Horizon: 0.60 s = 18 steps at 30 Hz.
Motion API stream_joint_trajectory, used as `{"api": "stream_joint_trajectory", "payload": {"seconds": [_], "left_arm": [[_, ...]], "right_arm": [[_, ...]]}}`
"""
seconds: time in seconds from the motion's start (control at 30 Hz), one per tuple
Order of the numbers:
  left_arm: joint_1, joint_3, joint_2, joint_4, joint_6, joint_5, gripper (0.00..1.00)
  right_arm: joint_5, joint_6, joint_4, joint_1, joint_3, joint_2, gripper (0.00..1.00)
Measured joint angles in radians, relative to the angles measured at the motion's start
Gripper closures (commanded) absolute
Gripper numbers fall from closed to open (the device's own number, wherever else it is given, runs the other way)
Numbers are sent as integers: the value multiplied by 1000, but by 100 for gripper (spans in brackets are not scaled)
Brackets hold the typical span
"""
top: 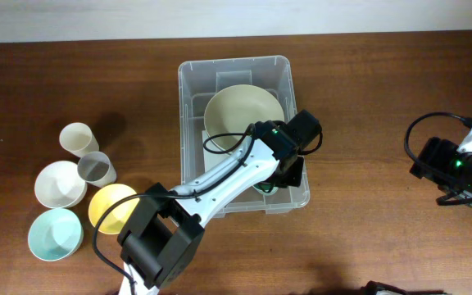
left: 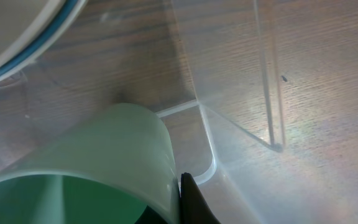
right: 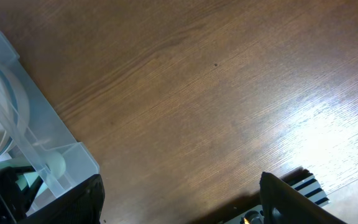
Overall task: Pack container
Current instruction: 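Carry the mint-green cup into the container's front right corner and release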
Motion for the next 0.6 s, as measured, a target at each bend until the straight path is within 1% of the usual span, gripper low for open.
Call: {"api": "stream_joint_trajectory", "payload": {"seconds": [0.27, 0.33, 0.37, 0.43, 0.47, 0.6], "left_arm": [[-25, 0, 0, 3, -2, 16, 99], [-35, 0, 0, 3, -3, 18, 84], [-40, 0, 0, 3, -5, 19, 74], [-47, 0, 0, 4, -11, 21, 69], [-50, 0, 0, 3, -11, 22, 64], [-50, -1, 0, 3, -11, 23, 60]], "right_arm": [[0, 0, 0, 0, 0, 0, 25], [0, 0, 0, 0, 0, 0, 25], [0, 0, 0, 0, 0, 0, 25], [0, 0, 0, 0, 0, 0, 25], [0, 0, 0, 0, 0, 0, 25], [0, 0, 1, 0, 0, 0, 25]]}}
